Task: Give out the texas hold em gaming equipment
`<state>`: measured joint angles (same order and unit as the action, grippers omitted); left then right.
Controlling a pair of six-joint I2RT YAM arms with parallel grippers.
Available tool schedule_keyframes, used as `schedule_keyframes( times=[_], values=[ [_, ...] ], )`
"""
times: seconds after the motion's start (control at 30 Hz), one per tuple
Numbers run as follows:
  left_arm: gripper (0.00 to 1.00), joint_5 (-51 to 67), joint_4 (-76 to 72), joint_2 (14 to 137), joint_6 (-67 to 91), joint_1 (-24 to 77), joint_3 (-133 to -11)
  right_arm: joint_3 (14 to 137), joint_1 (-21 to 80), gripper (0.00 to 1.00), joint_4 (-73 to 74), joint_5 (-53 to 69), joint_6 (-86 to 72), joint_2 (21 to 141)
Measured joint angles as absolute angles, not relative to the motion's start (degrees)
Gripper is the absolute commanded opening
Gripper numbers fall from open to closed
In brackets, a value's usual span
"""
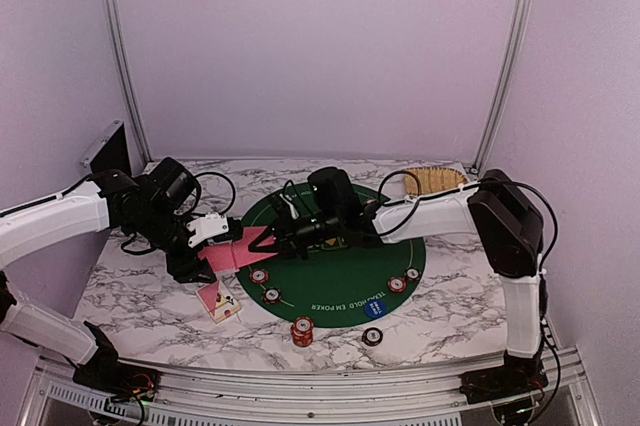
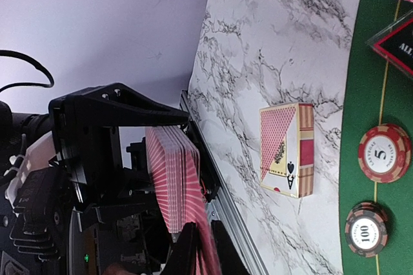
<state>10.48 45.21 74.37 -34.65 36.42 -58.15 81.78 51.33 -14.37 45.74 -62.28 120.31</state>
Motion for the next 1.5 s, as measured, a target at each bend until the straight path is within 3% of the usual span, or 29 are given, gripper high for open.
schedule_keyframes(
  times=[0.5, 0.83, 1.27, 1.37, 1.5],
  values=[
    [0.0, 10.5, 45.19, 74.37, -34.68, 36.42, -58.15, 82.72, 37.47, 0.05, -2.59, 44.53, -53.6, 117.67],
    [0.0, 10.48, 45.19, 74.37, -34.68, 36.42, -58.15, 101.12, 26.63, 0.04, 10.85, 38.09, -44.16, 127.66],
    [0.0, 10.48, 45.21, 74.37, -34.7, 36.42, -58.15, 115.59, 26.11, 0.05, 18.96, 34.06, -41.89, 142.8],
    [0.0, 10.48, 45.21, 74.37, -34.72, 36.42, -58.15, 115.83, 25.96, 0.12, 18.96, 33.8, -41.95, 143.33],
    [0.0, 10.48, 45.21, 74.28, -34.72, 36.42, -58.15, 117.91, 25.67, 0.35, 19.2, 33.12, -41.74, 144.44]
  ],
)
